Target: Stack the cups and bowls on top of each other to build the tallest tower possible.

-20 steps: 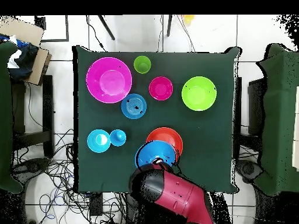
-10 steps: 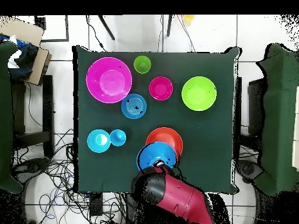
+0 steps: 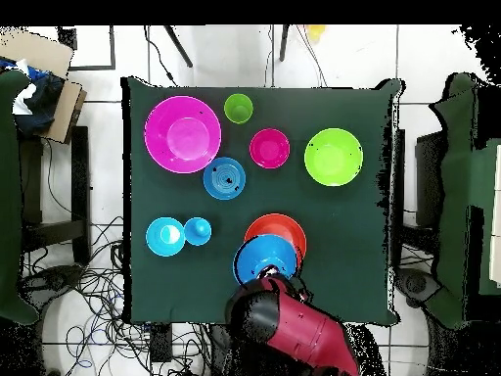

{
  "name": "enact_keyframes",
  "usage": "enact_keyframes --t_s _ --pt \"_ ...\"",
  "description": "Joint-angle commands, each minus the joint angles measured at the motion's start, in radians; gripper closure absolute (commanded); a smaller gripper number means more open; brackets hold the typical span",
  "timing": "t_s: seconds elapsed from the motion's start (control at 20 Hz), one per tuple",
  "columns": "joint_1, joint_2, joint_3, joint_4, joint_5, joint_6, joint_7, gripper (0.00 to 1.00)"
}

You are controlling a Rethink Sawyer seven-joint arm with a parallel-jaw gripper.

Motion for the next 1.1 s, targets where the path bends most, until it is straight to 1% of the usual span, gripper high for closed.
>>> enact_keyframes --t_s 0.05,0.4,0.55,0.75,0.9,0.95,1.0,1.05,1.1 --pt "-0.039 0.049 0.135 0.065 -0.03 -0.079 0.103 1.0" --pt "-0.093 0.047 0.149 0.071 -0.045 -0.088 0.078 1.0" --pt "-0.094 0.047 0.152 0.075 -0.046 -0.092 0.084 1.0" --pt "-0.114 0.042 0.156 0.083 -0.059 -0.107 0.076 1.0" --pt "-0.128 0.075 0.167 0.076 -0.067 -0.155 0.083 1.0" --pt "-0.098 0.089 0.167 0.064 -0.053 -0.155 0.1 1.0" --pt "-0.099 0.095 0.169 0.062 -0.054 -0.162 0.101 1.0" --pt "-0.075 0.095 0.164 0.072 -0.048 -0.17 0.116 1.0" --pt "-0.075 0.099 0.164 0.071 -0.048 -0.177 0.118 1.0"
